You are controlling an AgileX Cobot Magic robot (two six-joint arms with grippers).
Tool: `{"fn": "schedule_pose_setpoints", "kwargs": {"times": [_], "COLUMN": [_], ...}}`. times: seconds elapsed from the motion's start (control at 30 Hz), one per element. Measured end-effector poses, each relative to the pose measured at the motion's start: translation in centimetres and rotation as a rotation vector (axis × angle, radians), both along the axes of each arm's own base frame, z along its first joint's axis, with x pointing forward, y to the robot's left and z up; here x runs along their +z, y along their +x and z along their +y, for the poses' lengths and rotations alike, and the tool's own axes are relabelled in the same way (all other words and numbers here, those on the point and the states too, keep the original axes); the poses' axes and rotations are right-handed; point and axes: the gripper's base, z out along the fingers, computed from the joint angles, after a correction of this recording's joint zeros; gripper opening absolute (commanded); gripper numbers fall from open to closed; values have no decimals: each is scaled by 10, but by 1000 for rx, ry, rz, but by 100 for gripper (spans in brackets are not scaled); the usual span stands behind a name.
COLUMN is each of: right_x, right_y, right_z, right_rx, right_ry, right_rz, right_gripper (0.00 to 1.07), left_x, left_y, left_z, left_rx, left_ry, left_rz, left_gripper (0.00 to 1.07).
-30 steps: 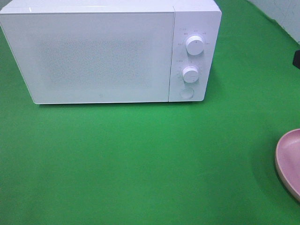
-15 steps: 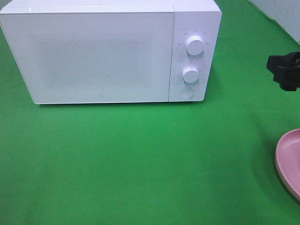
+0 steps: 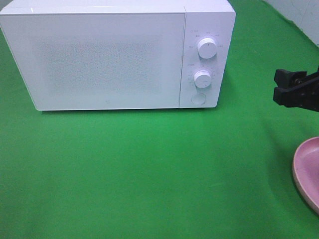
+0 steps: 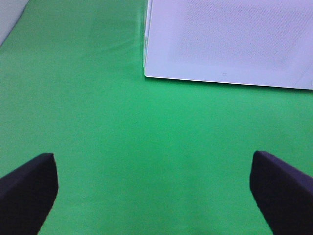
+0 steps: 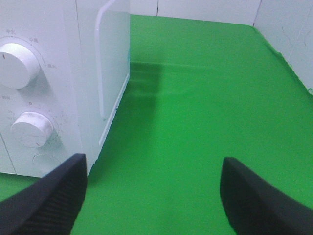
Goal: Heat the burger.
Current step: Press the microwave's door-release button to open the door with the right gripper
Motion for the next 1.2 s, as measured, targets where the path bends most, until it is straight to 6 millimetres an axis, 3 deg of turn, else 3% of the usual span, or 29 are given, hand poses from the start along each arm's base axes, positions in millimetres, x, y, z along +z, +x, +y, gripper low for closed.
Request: {"fn": "schedule_pose_setpoints", "kwargs": {"times": [0.57,1.2], "right_x": [-28,-52], "right_y": [-7,-26], "right_z": [55,92], "right_rx": [41,75], "right_ry": [9,33], "right_rz": [15,54], "right_gripper": [73,73], "left_x": [0,0], "left_y": [0,0], "left_z": [0,0], "left_rx": [0,0], "left_ry": [0,0], "left_rz": [-1,-1], "left_gripper": [100,100]}}
